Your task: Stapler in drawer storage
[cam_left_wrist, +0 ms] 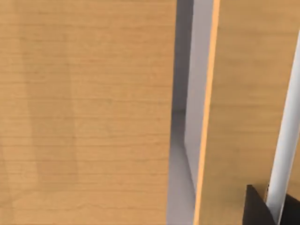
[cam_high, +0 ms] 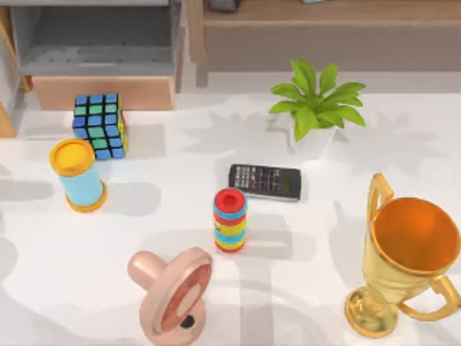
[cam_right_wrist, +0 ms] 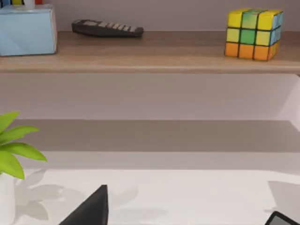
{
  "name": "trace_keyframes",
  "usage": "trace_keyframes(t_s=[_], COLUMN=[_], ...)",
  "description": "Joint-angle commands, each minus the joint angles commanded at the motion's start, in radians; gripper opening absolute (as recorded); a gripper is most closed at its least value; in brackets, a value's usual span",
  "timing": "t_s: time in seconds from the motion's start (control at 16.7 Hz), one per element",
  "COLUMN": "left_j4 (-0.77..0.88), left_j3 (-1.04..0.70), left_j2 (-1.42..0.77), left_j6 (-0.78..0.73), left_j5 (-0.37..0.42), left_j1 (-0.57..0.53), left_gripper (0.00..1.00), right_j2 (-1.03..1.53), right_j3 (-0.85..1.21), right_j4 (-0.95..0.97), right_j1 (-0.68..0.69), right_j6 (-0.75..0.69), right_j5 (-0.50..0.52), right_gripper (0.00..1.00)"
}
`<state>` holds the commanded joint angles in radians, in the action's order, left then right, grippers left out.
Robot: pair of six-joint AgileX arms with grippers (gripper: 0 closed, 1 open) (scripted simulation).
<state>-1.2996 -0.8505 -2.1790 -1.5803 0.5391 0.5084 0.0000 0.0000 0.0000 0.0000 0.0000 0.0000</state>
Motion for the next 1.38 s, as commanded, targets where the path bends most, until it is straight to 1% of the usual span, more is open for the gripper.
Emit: trace_keyframes(t_s=[0.12,0.24,0.6,1.08,1.38], left_j4=[0.041,0.071,0.085,0.217,0.225], left_j3=[-0.082,-0.122,-0.137,-0.392,-0.403], left_j2=[-0.032,-0.052,-0.063,-0.176,-0.182], left_j6=[0.002,0.005,0.005,0.009,0.01], left_j5=[-0.026,-0.043,-0.046,-0.107,-0.11], left_j1=[-0.03,-0.05,-0.049,-0.11,-0.114], left_gripper=[0.0,0.0,0.0,0.0,0.0], right_j2=[0.0,0.0,0.0,0.0,0.0], right_j3=[0.0,0.0,0.0,0.0,0.0], right_j4=[0.0,0.0,0.0,0.0,0.0], right_j1=[0.0,0.0,0.0,0.0,0.0], right_j6=[0.0,0.0,0.0,0.0,0.0], right_j5=[0.0,0.0,0.0,0.0,0.0], right_gripper=[1.0,1.0,1.0,1.0,1.0])
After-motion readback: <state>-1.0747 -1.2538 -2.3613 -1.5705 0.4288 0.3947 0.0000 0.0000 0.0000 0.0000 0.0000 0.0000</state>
